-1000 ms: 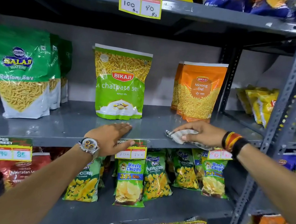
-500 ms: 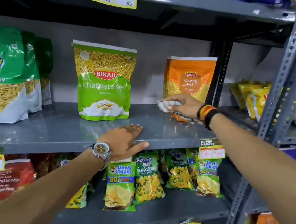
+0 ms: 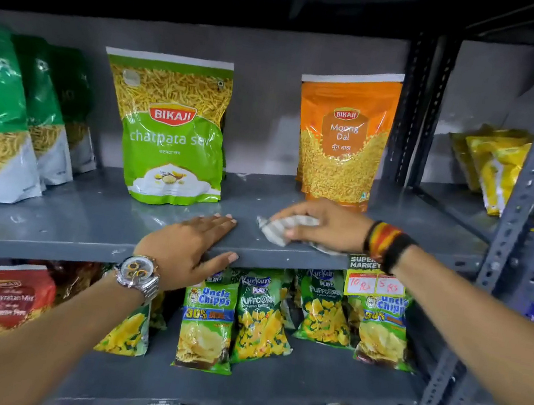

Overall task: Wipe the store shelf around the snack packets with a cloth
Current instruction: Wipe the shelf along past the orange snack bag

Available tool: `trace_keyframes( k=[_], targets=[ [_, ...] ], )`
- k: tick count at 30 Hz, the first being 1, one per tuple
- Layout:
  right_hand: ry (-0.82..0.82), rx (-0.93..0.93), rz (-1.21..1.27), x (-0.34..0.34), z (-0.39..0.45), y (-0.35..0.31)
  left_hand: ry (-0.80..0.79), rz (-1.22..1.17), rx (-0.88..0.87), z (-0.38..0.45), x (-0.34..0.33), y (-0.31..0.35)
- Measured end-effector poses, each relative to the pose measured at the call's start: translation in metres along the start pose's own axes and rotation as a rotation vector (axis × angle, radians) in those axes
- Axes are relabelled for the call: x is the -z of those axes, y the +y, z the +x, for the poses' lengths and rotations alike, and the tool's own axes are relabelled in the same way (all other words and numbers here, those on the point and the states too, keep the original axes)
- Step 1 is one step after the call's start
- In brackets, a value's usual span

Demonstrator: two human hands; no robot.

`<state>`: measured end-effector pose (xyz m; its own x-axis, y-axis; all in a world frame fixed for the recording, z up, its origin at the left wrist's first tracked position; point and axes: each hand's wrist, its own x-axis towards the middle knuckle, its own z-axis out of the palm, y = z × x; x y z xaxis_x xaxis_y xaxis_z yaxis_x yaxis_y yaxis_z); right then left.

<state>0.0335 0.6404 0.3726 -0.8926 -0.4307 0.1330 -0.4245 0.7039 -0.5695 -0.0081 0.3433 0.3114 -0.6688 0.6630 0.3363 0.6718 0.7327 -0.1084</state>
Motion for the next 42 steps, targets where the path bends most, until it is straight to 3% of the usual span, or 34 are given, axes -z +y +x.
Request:
trace_keyframes(
  k=[2, 3, 7, 10, 12, 16, 23, 29, 34, 38, 40, 42],
  targets=[
    [-0.12, -0.028, 0.06, 0.018, -0.031, -0.004, 0.02, -0.008, -0.004, -0.001, 0.001, 0.002],
    [-0.103, -0.052, 0.076, 0.028, -0.04, -0.001, 0.019, -0.007, -0.004, 0.0, 0.003, 0.002],
    [0.252, -0.145, -0.017, 0.038, -0.051, 0.018, 0.002, 0.002, 0.002, -0.001, 0.008, 0.004],
    [0.393, -0.246, -0.199, 0.0, -0.055, 0.021, -0.006, -0.01, 0.001, -0.003, 0.007, 0.004],
    [0.38, -0.176, -0.31, -0.021, -0.067, 0.005, -0.005, -0.028, 0.002, -0.005, 0.007, 0.003],
    [0.144, -0.148, -0.104, -0.005, -0.1, -0.025, -0.009, -0.068, -0.017, -0.005, 0.011, 0.002],
    [0.404, -0.232, -0.114, 0.074, -0.086, 0.028, -0.051, -0.057, -0.195, 0.026, 0.021, 0.023],
    [0.275, -0.212, -0.122, 0.073, -0.035, 0.071, -0.051, -0.07, -0.23, 0.066, 0.007, 0.058],
    [0.248, -0.125, -0.022, 0.052, -0.062, 0.078, -0.048, -0.057, -0.242, 0.069, -0.002, 0.055],
    [0.013, -0.071, 0.089, 0.065, -0.109, 0.042, -0.055, -0.073, -0.23, 0.069, 0.002, 0.058],
    [0.07, -0.088, 0.103, 0.085, -0.112, 0.041, -0.056, -0.078, -0.224, 0.07, 0.002, 0.061],
    [0.295, -0.157, 0.048, 0.105, -0.093, 0.058, -0.058, -0.069, -0.232, 0.075, 0.001, 0.066]
  ],
)
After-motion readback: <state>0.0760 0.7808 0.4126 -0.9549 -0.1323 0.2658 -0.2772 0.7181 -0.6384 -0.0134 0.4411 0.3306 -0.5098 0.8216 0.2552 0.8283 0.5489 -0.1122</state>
